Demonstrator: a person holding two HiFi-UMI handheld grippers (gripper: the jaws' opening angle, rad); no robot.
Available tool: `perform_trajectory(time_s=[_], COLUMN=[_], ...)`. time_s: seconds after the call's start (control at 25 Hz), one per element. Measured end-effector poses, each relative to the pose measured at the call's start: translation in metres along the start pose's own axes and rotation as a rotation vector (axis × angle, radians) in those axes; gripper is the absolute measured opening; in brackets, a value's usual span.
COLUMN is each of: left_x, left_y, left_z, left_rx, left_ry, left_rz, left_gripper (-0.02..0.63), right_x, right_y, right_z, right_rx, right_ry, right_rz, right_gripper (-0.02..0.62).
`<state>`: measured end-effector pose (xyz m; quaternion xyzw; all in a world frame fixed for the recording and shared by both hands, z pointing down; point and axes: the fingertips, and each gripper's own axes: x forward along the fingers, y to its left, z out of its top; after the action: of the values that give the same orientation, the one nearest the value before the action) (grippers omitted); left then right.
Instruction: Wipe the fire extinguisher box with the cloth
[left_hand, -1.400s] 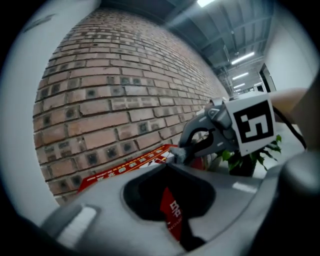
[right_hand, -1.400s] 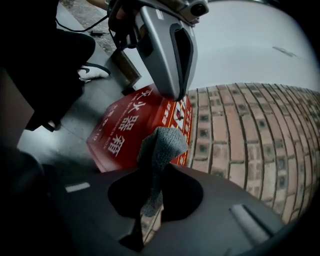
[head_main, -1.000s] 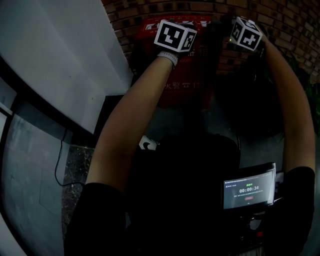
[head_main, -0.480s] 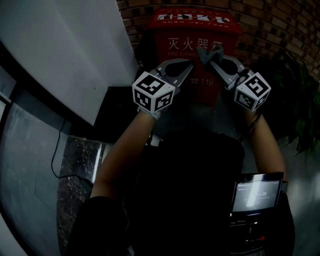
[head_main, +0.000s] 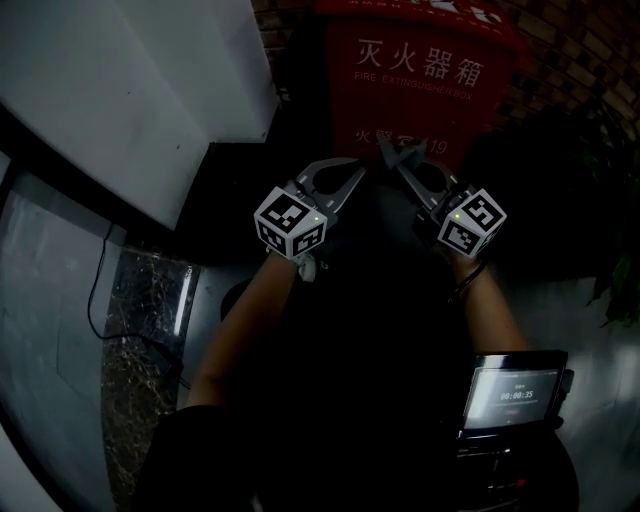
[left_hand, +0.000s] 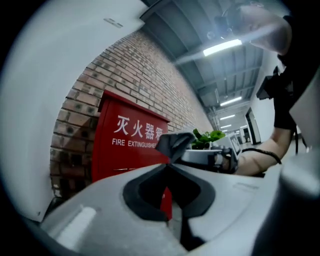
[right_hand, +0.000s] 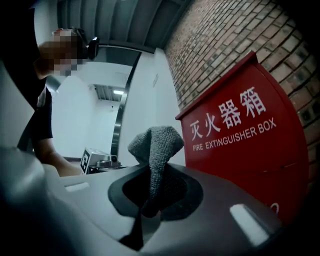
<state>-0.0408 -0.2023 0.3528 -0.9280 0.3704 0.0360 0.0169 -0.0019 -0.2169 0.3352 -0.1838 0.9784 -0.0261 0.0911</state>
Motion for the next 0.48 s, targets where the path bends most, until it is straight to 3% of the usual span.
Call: perform_trajectory(time_s=[0.2,0.32,0.48], left_x=[-0.004,-0.011,-0.011], left_y=[0.008,0.016,0.032], left_z=[-0.033,-0.062,-0.074], left_rx=[0.007,-0.039,-0.125], left_ry=[-0.039,-0.031,-0.036], left_rz=[0.003,0.005,0.040], left_gripper=[0.002,0.002,0.002], right_x=[0.008,0.009,0.013], right_y=[0.002,0.003,-0.001], right_z=[-0.054,-0.085,-0.089], right_rx=[-0.051,-0.060,-0.088], right_ry=[0.058,0.104,0.108], right_rz=[0.011,0.024,0.025], right_gripper=[0.025,0.025,0.025])
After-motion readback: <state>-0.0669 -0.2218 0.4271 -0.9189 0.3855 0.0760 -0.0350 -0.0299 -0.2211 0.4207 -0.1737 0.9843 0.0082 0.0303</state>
